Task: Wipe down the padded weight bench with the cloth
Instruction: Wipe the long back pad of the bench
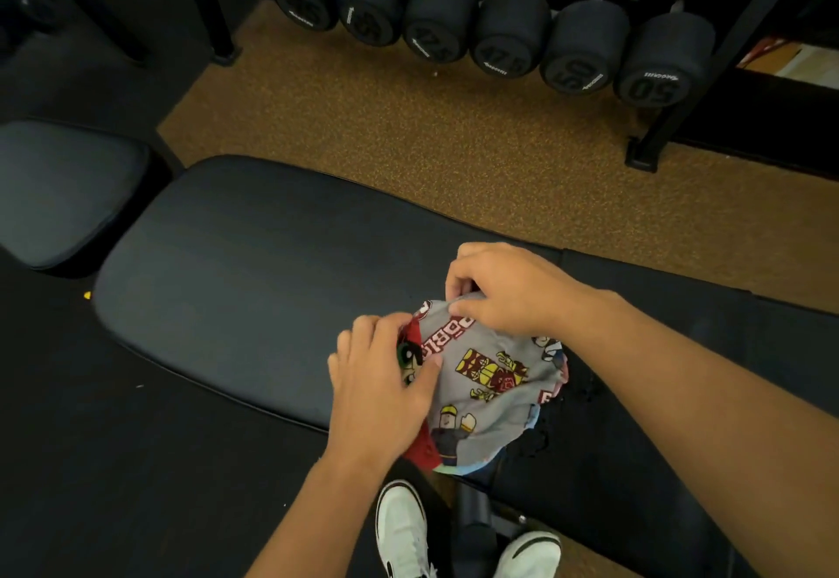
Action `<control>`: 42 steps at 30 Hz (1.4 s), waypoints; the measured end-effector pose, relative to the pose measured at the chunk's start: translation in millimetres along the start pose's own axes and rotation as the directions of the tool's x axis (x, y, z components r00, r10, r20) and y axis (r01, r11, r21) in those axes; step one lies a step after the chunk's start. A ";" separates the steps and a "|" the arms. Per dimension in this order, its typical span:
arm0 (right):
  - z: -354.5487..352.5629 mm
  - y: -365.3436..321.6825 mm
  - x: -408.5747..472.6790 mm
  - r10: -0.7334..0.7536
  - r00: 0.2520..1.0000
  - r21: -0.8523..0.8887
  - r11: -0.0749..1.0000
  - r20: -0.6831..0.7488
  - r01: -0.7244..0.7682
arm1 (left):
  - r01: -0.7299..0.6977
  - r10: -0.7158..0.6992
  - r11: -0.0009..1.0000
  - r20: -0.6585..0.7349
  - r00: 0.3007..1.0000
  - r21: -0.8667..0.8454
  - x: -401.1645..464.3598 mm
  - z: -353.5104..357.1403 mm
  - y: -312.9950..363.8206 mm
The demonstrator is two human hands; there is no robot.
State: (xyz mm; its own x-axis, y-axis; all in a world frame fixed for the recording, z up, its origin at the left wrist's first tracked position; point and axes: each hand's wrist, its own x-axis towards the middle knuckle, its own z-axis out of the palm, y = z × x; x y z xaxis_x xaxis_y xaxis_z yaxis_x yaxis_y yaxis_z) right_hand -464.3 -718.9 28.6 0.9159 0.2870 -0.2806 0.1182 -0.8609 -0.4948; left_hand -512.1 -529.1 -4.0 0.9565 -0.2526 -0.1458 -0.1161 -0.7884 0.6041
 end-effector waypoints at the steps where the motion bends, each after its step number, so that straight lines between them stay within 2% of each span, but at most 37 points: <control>1: -4.1 -1.6 1.2 -0.001 1.000 0.017 1.000 -0.006 0.001 | 0.019 -0.020 0.999 -0.006 1.000 -0.042 6.3 -2.6 1.1; 4: -20.0 -8.0 7.2 -0.036 0.997 0.015 0.999 -0.064 0.037 | 0.088 -0.088 0.973 0.009 0.996 -0.213 31.8 -13.5 5.5; 6: -34.7 -13.0 11.1 -0.045 0.990 0.008 0.999 -0.137 0.047 | 0.091 -0.104 0.950 -0.028 0.994 -0.299 48.6 -24.5 12.4; 10: -69.3 -23.9 12.7 -0.073 0.925 -0.003 0.997 -0.373 0.077 | -0.091 -0.017 0.905 -0.249 0.968 -0.416 72.0 -53.0 34.9; 13: -77.7 -28.5 11.6 -0.076 0.896 0.028 0.995 -0.437 0.098 | -0.200 0.055 0.886 -0.333 0.941 -0.418 75.1 -62.2 43.0; 16: -70.0 -22.9 11.5 -0.016 0.930 0.020 0.999 -0.368 0.025 | -0.210 0.074 0.892 -0.330 0.941 -0.401 67.4 -51.3 37.5; 19: -54.2 -15.1 8.2 0.050 0.994 -0.091 0.994 -0.096 -0.059 | -0.165 0.092 0.922 -0.215 0.972 -0.350 55.3 -25.9 19.3; 21: -41.5 -14.2 2.7 0.102 0.989 -0.167 0.982 0.105 -0.084 | -0.125 0.105 0.953 -0.089 0.991 -0.275 44.8 -10.6 6.6; 22: -34.8 -12.9 0.9 0.118 0.982 -0.175 0.980 0.145 -0.092 | -0.124 0.119 0.961 -0.036 0.992 -0.247 39.3 -5.5 1.2; 23: -29.3 -12.3 0.1 0.108 0.986 -0.159 0.983 0.128 -0.087 | -0.134 0.138 0.963 0.003 0.990 -0.235 34.5 -2.5 -3.0; 26: -11.3 -8.7 7.2 0.022 0.992 -0.111 0.993 -0.127 -0.036 | -0.128 0.149 0.951 0.053 0.987 -0.281 29.5 -3.8 -7.6; 27: -3.1 -8.7 11.3 0.012 0.986 -0.122 0.992 -0.168 -0.033 | -0.121 0.142 0.947 0.047 0.989 -0.297 30.3 -6.2 -8.0; 30: 30.7 -13.6 24.4 0.081 0.989 -0.264 0.958 -0.123 -0.112 | -0.074 0.065 0.946 -0.040 0.997 -0.316 42.2 -14.9 -13.2; 33: 58.3 -26.2 30.7 0.165 0.975 -0.417 0.884 -0.148 -0.213 | -0.017 -0.040 0.935 -0.154 0.987 -0.354 66.8 -23.9 -22.8; 35: 70.7 -41.7 27.3 0.094 0.989 -0.435 0.890 -0.115 -0.135 | -0.021 -0.041 0.950 -0.191 0.981 -0.311 87.7 -27.5 -28.3; 37: 84.2 -54.0 18.1 -0.044 0.997 -0.417 0.909 -0.064 0.013 | -0.044 0.010 0.968 -0.134 0.991 -0.248 108.7 -27.0 -30.4; 39: 85.7 -52.0 12.2 -0.106 0.994 -0.386 0.918 -0.018 0.091 | -0.089 0.082 0.974 -0.044 0.996 -0.209 128.8 -24.6 -28.4; 42: 70.1 -28.9 25.2 -0.083 0.996 -0.423 0.904 -0.025 0.064 | -0.120 0.135 0.978 0.082 0.987 -0.168 150.8 -23.7 -22.7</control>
State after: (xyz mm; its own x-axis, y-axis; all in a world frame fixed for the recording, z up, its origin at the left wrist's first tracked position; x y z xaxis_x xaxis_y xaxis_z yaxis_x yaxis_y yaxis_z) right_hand -471.5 -657.4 -21.7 0.9123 0.3466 -0.2184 0.3281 -0.9374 -0.1171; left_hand -358.9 -536.0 -21.1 0.9069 -0.4019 -0.1265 -0.1833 -0.6467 0.7404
